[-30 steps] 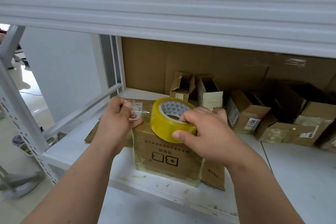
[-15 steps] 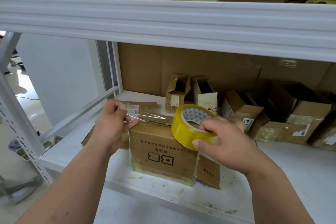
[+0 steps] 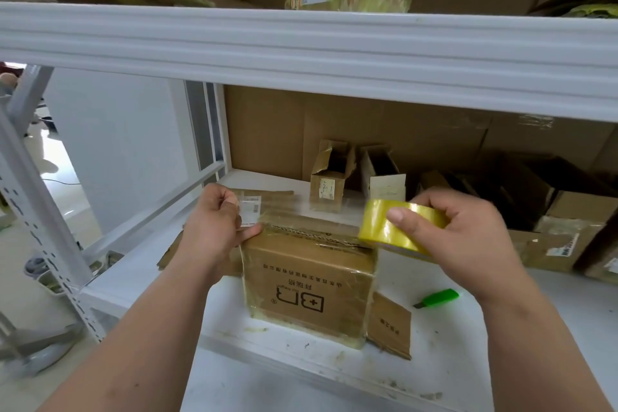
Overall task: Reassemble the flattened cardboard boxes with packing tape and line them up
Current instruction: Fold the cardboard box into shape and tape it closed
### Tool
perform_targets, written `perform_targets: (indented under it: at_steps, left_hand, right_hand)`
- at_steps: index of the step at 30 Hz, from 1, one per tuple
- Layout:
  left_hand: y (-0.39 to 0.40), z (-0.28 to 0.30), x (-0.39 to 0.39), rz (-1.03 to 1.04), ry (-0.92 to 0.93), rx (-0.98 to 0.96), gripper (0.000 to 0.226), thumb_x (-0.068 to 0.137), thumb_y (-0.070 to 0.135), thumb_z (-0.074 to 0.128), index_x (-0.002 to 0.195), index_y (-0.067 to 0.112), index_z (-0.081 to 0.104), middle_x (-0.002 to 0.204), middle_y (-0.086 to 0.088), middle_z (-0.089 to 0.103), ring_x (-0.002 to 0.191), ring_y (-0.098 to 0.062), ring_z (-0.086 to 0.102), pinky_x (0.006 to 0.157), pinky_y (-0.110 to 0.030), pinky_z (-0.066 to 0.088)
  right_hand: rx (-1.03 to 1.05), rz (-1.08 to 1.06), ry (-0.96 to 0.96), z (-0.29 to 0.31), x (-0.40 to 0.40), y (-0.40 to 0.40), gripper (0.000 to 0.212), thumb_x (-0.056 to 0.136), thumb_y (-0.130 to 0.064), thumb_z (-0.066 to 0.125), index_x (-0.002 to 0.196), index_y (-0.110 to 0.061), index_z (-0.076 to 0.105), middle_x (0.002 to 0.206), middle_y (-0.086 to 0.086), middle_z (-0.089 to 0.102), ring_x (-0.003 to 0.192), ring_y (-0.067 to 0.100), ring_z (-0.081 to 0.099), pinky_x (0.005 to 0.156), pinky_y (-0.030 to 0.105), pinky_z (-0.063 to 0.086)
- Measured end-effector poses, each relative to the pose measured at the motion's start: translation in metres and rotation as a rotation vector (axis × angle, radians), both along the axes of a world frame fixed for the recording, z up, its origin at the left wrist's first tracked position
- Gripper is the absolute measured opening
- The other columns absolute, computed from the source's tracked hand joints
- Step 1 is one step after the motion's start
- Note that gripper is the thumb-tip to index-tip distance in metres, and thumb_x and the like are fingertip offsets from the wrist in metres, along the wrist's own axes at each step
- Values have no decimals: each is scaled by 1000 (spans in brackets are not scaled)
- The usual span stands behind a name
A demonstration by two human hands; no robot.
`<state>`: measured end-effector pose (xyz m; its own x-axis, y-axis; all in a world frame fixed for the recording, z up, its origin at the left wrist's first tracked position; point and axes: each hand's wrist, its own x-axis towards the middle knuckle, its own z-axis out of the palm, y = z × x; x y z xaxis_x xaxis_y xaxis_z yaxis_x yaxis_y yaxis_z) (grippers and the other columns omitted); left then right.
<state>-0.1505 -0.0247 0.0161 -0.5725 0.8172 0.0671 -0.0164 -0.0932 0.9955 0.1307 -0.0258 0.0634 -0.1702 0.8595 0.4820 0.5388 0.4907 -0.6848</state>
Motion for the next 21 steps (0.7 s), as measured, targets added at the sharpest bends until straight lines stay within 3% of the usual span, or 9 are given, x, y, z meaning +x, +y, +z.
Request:
perform_targets:
  at_steps: [3, 7, 11, 16, 21]
  left_hand:
    - [3, 1, 1, -3, 73, -15, 19, 107, 14, 38, 91, 11, 48, 83, -8, 41, 72, -15, 45, 74, -34, 60]
    - [8, 1, -2, -26, 56, -42, 18, 106, 15, 38, 92, 11, 49, 83, -8, 39, 70, -14, 42, 68, -32, 59]
    - [10, 1, -5, -49, 49, -71, 17, 106, 14, 38, 93, 11, 49, 83, -7, 38, 69, -14, 40, 61, -27, 59]
    - [9, 3, -10, -79, 2, -112, 17, 105, 10, 38, 92, 13, 49, 83, -7, 39, 64, -13, 39, 55, -26, 58]
    - [9, 5, -13, -136, -70, -164, 21, 98, -5, 36, 90, 10, 48, 87, -10, 42, 58, -13, 41, 53, -27, 58]
  right_hand:
    - [-24, -1, -12, 2, 8, 0, 43, 69, -67, 59, 73, -25, 66, 66, -4, 57, 67, 11, 55, 59, 35, 46]
    - [-121, 82, -20, 6, 16, -1, 26, 69, -48, 55, 78, -26, 67, 69, -1, 58, 70, 11, 55, 61, 31, 39]
    - [-181, 94, -42, 12, 23, 2, 40, 62, -59, 53, 85, -30, 68, 79, -1, 63, 80, 17, 60, 67, 36, 46]
    - [-254, 16, -186, 11, 24, 14, 23, 87, -49, 63, 85, -27, 69, 83, 1, 68, 83, 19, 63, 79, 45, 53]
    - [-344, -28, -239, 8, 20, 21, 17, 90, -40, 62, 86, -26, 69, 87, 0, 65, 85, 17, 61, 80, 41, 51]
